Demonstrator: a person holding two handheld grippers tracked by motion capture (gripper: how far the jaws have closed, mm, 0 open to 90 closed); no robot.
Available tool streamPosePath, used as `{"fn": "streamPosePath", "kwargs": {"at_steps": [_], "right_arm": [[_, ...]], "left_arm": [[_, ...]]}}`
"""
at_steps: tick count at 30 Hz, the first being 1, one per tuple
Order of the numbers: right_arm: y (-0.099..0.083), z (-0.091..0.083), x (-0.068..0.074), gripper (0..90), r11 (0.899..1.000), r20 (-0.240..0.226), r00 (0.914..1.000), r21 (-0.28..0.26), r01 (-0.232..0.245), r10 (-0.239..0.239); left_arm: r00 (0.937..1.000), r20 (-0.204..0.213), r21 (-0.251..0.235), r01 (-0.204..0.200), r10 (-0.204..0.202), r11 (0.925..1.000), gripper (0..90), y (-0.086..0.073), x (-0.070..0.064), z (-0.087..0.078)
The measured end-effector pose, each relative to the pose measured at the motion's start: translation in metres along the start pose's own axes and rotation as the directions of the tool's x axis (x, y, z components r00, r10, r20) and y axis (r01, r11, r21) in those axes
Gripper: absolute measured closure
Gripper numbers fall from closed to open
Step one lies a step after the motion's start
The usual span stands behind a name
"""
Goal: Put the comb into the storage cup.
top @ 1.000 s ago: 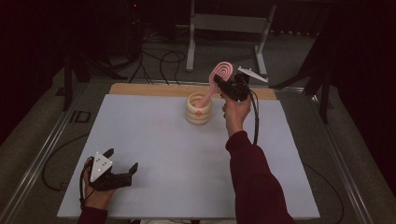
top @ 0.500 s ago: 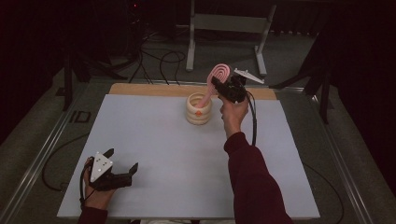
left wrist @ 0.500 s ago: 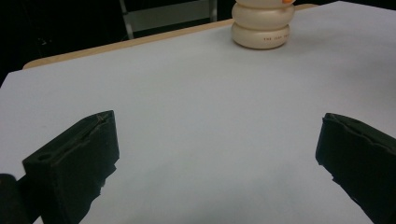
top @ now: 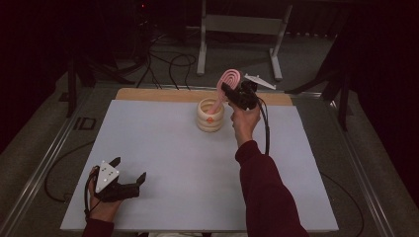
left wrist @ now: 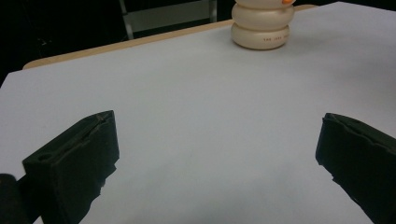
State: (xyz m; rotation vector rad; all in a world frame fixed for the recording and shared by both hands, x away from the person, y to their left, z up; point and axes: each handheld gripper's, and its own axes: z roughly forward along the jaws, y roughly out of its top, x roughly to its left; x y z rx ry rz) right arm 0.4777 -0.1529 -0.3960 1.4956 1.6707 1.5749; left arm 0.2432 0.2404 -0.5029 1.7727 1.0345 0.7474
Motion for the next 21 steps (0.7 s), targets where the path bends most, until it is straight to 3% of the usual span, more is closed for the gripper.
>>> {"fn": "streamPosePath", "kwargs": {"at_steps": [21], "right_arm": [[-0.0083,0.0062,0.0036,63.7,1.0,-0.004,0.9999,0.018,0.01,-0.01]], "left_arm": [[1.0,0.003,-0.001,-0.001,0.001,1.0,0.1,0.0,-0.0004,0.0002]]}}
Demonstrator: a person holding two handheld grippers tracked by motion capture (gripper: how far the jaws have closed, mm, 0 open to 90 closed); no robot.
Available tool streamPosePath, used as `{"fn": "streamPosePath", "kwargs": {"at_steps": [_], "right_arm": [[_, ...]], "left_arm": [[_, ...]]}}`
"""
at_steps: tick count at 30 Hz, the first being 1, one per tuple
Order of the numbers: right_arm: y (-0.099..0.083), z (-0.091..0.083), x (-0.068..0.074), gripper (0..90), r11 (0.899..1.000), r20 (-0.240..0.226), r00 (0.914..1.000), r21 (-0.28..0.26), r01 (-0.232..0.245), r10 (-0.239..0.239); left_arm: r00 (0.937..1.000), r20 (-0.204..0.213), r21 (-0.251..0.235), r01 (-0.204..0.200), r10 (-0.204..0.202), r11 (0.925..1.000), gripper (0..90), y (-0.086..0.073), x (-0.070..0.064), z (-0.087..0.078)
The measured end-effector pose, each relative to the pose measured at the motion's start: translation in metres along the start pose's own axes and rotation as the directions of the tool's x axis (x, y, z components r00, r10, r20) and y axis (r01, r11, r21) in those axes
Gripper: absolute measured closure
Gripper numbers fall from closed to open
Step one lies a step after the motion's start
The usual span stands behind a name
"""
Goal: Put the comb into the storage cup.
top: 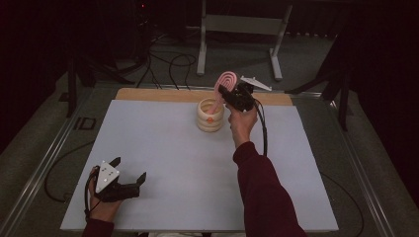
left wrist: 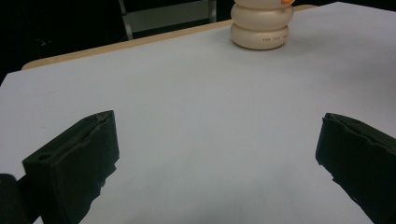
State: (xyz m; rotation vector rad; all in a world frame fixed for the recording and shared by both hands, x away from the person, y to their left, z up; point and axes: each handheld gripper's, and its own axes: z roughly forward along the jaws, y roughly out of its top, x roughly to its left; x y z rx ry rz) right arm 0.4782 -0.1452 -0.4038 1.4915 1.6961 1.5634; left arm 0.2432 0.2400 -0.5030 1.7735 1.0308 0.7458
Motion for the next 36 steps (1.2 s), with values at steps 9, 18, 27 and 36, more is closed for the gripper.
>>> {"fn": "streamPosePath", "kwargs": {"at_steps": [9,18,27,36], "right_arm": [[-0.001,0.002,0.0,63.7,1.0,0.0,1.0,0.002,0.002,-0.002],[-0.004,0.005,0.003,63.7,1.0,-0.008,1.0,0.006,0.0,0.0],[-0.007,0.007,0.005,63.6,1.0,-0.006,1.0,0.007,0.002,-0.002],[-0.01,0.011,0.006,63.7,1.0,-0.003,1.0,0.01,-0.001,0.001]], "left_arm": [[1.0,0.002,0.001,-0.002,0.002,1.0,0.1,0.0,0.0,0.0],[1.0,0.002,0.001,-0.001,0.001,1.0,0.1,0.0,0.0,0.0],[1.0,0.001,0.002,-0.002,0.002,1.0,0.1,0.0,0.0,0.0],[1.0,0.0,0.001,-0.001,0.001,1.0,0.1,0.0,0.0,0.0]]}}
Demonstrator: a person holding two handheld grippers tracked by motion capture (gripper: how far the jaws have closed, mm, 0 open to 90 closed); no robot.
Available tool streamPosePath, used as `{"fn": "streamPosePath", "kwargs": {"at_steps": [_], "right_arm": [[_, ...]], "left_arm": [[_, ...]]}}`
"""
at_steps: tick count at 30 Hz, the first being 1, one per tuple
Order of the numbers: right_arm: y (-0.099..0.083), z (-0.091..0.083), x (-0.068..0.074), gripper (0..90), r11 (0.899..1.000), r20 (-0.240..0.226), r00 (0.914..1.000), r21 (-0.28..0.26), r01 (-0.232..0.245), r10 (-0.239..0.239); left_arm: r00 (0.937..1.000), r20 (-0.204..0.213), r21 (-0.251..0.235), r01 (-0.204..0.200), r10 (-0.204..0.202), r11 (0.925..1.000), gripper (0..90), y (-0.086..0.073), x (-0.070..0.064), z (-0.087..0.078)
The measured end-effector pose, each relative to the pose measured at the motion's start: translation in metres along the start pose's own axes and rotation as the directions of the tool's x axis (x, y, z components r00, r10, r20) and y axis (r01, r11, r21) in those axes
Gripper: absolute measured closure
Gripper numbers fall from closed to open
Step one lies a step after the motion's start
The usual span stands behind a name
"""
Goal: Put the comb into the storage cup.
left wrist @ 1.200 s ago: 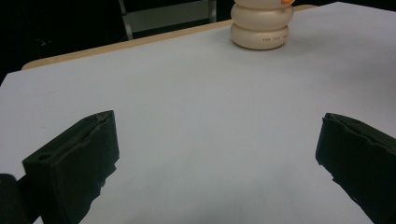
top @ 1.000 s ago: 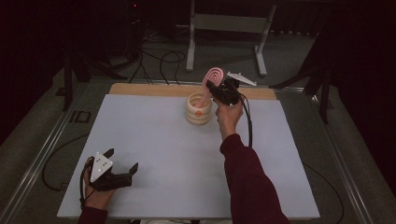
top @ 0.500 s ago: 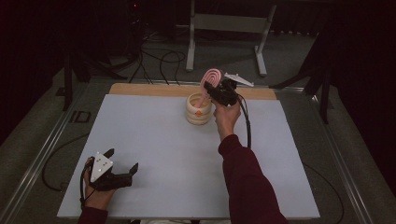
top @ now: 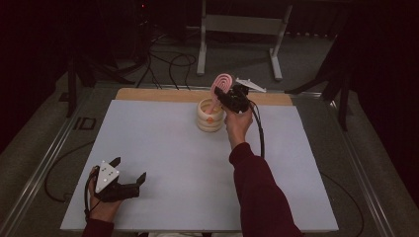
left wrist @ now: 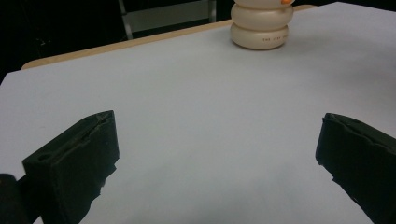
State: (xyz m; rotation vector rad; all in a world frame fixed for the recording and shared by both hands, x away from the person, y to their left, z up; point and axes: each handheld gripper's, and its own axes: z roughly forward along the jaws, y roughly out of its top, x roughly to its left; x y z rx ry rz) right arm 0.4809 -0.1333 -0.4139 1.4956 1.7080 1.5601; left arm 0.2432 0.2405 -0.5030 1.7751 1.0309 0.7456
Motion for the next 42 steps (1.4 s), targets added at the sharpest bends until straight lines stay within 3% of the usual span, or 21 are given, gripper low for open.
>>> {"fn": "streamPosePath", "kwargs": {"at_steps": [22,42], "right_arm": [[-0.005,0.003,-0.001,63.6,1.0,0.03,0.9994,0.003,0.015,-0.015],[-0.011,0.008,0.001,63.6,1.0,0.021,0.9997,0.015,0.01,-0.01]], "left_arm": [[1.0,-0.001,-0.001,0.002,-0.002,1.0,0.1,0.0,0.0,0.0],[1.0,-0.002,-0.002,0.003,-0.003,1.0,0.1,0.0,0.001,0.0]]}}
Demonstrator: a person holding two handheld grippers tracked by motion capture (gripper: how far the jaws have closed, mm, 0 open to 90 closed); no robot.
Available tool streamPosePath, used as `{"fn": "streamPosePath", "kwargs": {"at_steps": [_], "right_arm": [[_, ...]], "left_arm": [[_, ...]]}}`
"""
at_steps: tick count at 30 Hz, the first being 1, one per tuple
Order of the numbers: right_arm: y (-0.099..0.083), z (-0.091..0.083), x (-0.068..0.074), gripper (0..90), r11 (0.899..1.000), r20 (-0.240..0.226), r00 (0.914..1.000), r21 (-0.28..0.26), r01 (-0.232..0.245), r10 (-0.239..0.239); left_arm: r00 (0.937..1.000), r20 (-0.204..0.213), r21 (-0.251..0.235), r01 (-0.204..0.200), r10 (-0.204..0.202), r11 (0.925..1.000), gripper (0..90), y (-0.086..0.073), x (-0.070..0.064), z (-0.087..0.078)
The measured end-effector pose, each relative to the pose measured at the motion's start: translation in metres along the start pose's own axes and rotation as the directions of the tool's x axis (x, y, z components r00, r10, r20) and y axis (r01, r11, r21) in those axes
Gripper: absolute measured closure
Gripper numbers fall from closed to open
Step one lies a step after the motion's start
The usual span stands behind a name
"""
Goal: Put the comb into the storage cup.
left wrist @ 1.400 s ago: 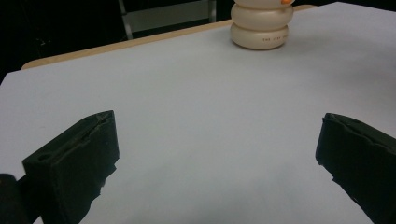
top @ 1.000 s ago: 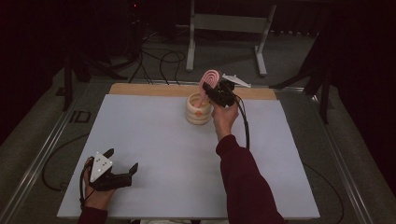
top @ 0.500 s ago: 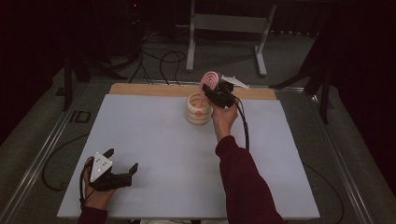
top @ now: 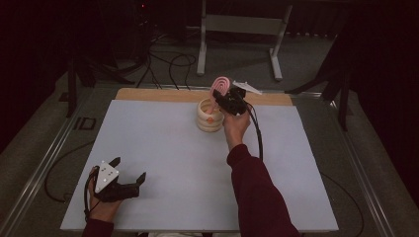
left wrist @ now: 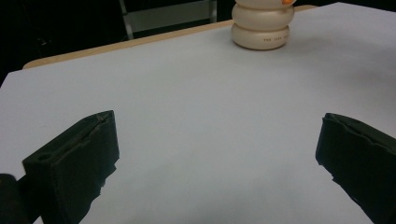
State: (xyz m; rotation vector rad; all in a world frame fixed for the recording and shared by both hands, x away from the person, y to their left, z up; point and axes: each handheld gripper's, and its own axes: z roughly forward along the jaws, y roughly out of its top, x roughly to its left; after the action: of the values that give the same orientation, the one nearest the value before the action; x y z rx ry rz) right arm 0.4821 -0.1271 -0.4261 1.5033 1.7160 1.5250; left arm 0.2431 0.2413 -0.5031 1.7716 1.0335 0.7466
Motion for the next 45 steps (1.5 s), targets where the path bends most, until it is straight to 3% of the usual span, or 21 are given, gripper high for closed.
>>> {"fn": "streamPosePath", "kwargs": {"at_steps": [45], "right_arm": [[-0.0079,0.0037,-0.0068,63.3,0.999,-0.02,0.9993,0.009,-0.031,0.031]], "left_arm": [[1.0,0.0,0.0,0.001,-0.001,1.0,0.1,0.0001,-0.0002,0.0]]}}
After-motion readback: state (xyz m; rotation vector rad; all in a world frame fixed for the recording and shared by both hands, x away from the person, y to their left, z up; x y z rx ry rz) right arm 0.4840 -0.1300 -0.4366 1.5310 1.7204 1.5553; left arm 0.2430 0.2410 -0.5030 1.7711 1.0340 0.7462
